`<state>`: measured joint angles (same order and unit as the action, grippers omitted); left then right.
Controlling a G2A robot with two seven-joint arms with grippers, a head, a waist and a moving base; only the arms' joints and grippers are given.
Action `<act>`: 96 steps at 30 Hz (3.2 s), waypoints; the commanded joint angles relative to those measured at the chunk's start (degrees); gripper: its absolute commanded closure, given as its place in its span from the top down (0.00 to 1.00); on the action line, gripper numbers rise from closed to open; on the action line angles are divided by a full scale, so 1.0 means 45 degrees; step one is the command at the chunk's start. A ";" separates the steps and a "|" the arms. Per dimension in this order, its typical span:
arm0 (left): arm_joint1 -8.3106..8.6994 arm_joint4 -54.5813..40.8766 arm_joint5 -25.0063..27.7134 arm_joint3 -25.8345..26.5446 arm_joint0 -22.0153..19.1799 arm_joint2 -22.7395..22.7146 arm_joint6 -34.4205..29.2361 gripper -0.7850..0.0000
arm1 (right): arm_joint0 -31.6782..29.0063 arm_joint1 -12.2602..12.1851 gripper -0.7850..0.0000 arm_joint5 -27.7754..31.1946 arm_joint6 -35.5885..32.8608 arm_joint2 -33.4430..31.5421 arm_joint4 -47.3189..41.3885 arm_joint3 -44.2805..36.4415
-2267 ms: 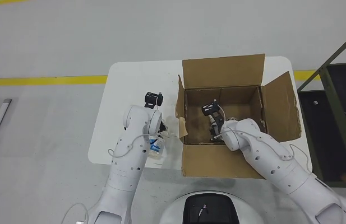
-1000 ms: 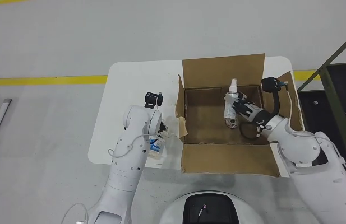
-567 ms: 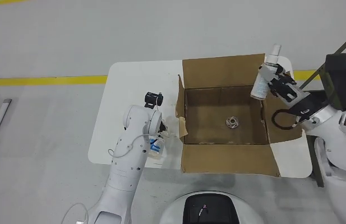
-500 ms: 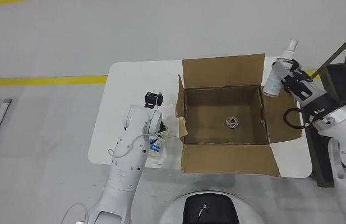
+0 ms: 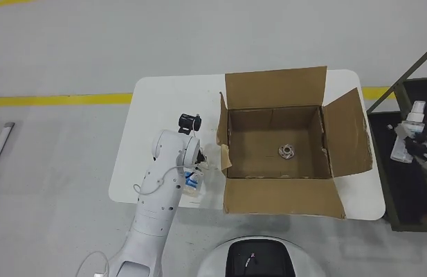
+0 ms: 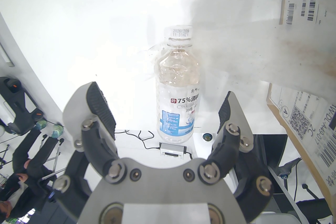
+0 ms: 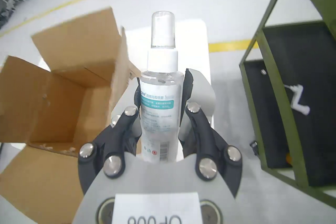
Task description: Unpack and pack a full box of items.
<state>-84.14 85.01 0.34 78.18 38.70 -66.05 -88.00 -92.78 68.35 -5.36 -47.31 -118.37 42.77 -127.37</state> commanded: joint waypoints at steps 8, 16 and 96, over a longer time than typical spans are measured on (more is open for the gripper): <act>0.0000 0.0000 0.0000 0.0000 0.0000 0.0000 0.0000 1.00 | -0.1662 0.0059 0.00 0.0239 -0.0132 0.1613 0.1265 0.1843; 0.0000 0.0000 0.0000 0.0000 0.0000 0.0000 0.0000 1.00 | -0.1122 0.0059 0.00 0.0241 0.0224 0.3281 0.2496 0.3125; 0.0000 0.0000 0.0000 0.0000 0.0000 0.0000 0.0000 1.00 | 0.7907 0.0708 0.00 -0.1842 0.0135 1.2344 0.6293 0.7673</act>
<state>-84.14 85.01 0.34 78.18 38.70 -66.05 -88.00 -57.20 71.54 -13.65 -46.69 -62.81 71.08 -92.84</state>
